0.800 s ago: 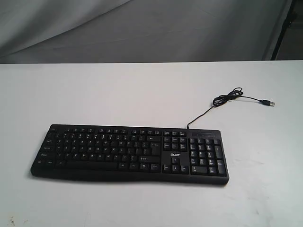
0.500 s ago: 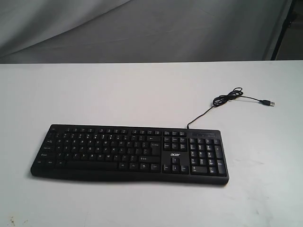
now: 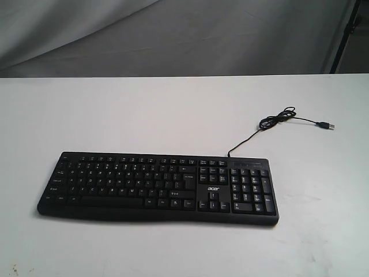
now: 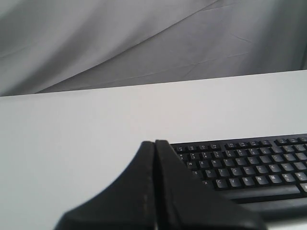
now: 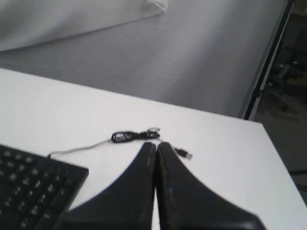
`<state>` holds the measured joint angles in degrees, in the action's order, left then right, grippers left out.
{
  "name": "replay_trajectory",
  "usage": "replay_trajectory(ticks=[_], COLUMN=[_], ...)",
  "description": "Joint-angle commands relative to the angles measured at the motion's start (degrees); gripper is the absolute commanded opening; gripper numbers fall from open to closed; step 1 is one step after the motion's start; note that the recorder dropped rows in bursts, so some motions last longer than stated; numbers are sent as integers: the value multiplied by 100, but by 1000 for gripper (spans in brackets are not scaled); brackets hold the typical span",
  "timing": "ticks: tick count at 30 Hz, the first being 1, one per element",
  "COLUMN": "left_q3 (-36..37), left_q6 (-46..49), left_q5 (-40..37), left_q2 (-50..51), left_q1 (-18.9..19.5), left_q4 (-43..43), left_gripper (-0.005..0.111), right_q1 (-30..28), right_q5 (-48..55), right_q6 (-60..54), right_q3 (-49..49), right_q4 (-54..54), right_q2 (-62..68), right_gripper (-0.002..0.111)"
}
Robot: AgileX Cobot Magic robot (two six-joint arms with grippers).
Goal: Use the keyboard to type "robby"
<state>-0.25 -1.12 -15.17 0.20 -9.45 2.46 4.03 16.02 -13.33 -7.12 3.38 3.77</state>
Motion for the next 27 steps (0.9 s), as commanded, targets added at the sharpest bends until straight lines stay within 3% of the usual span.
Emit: replay_trajectory(ticks=[1,9,18,22,25,27], left_q3=[25,25,25,25,25,25], left_q6=[-16,-16,-16,-16,-16,-16], left_q5=[42,42,42,42,42,42], left_q2=[-20,-20,-20,-20,-20,-20], left_q1=[-36,-36,-36,-36,-36,-36], left_q4=[27,27,27,27,27,27], left_gripper=[0,0,0,0,0,0], right_q1=[-12,1,27,410,839,1191], right_q5=[120,120,707,1708,1693,1718], right_q6=[35,35,571,-952,-2232,-2669], right_q3=[-1245,-2710,-2971,-2971,-3015,-3245], right_q4=[326,456,1634,2765,4197,4589], right_q2=[710,2279,3187,3699,4382,5003], right_gripper=[0,0,0,0,0,0])
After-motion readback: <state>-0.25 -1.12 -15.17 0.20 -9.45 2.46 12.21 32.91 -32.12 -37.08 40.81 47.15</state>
